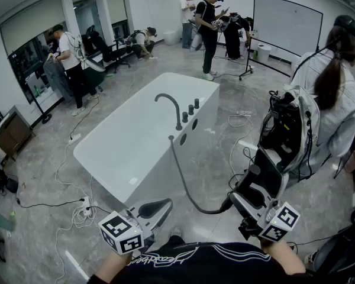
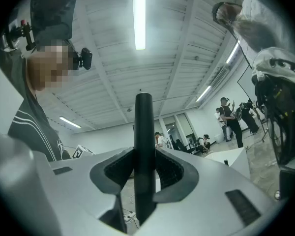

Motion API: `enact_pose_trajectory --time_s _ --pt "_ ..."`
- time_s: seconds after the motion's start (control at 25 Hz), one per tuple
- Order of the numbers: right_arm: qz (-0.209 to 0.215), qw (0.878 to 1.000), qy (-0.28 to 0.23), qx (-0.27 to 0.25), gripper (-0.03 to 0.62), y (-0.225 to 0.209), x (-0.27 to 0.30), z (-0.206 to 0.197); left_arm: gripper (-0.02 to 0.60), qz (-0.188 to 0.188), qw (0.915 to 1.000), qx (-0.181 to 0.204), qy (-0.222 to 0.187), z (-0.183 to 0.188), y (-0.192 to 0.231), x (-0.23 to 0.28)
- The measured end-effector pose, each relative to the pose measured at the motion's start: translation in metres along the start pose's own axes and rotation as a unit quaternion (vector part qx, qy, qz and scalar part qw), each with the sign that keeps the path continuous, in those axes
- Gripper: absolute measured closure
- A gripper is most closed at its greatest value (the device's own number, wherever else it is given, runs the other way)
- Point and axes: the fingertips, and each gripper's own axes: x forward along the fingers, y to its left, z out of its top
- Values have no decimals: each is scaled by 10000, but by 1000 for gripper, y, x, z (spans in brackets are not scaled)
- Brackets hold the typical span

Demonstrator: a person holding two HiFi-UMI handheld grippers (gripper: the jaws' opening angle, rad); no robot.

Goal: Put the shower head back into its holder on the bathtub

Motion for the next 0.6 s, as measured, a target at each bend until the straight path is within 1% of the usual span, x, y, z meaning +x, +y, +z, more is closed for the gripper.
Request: enact_pose_trajectory --time_s 0.32,0.48,0.6 --pt "29 10000 82 -33 456 -1 4 -2 577 83 9999 -98 -3 -4 1 -1" --pt "147 9994 277 -132 456 6 2 -6 577 106 9999 -117 5 -6 -4 -3" --pt "168 9990 406 -23 456 5 4 -14 577 122 9998 -95 102 -10 -7 -5"
